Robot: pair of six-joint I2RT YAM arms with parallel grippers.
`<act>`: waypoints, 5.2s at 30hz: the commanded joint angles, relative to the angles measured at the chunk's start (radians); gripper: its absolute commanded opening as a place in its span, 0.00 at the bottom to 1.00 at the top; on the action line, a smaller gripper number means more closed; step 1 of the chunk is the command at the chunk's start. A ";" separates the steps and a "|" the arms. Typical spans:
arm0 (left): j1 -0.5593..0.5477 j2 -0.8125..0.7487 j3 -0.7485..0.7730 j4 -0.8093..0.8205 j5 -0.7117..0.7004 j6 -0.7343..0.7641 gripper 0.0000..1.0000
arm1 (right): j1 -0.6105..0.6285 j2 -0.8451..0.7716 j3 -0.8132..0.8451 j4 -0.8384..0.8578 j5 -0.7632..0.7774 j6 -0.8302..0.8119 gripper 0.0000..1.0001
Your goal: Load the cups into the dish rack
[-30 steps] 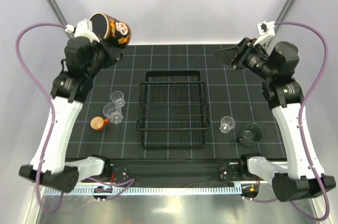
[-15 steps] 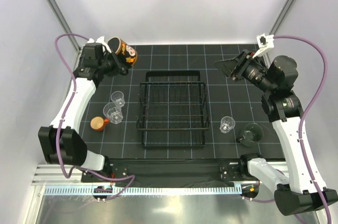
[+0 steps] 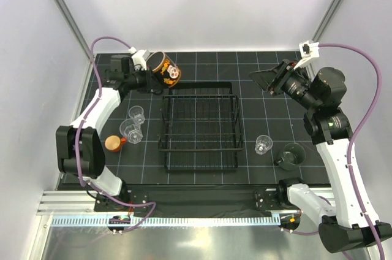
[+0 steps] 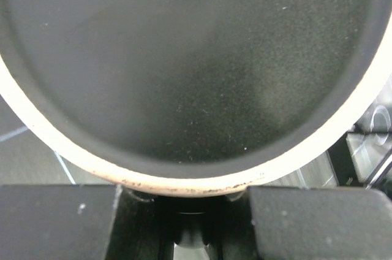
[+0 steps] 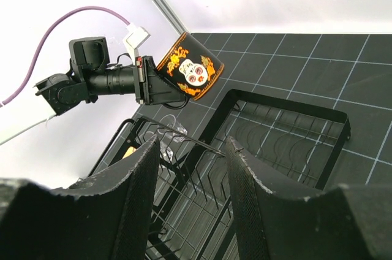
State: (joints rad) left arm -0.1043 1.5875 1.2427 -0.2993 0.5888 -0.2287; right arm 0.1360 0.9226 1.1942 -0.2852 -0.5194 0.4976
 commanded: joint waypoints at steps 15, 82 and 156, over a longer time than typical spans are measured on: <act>-0.156 0.110 0.169 -0.152 0.189 0.551 0.00 | 0.008 0.004 -0.007 0.037 0.010 -0.002 0.49; -0.195 0.074 0.090 -0.040 -0.054 0.470 0.69 | 0.010 0.208 0.154 -0.061 0.013 -0.039 0.50; -0.181 0.365 0.205 -0.047 0.210 -0.390 0.00 | 0.185 0.961 0.102 0.195 -0.366 0.116 0.40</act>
State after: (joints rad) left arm -0.2817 2.0163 1.4475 -0.3260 0.7006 -0.6594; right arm 0.3149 1.9511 1.3483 -0.0906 -0.8646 0.6529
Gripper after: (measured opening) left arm 0.002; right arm 0.398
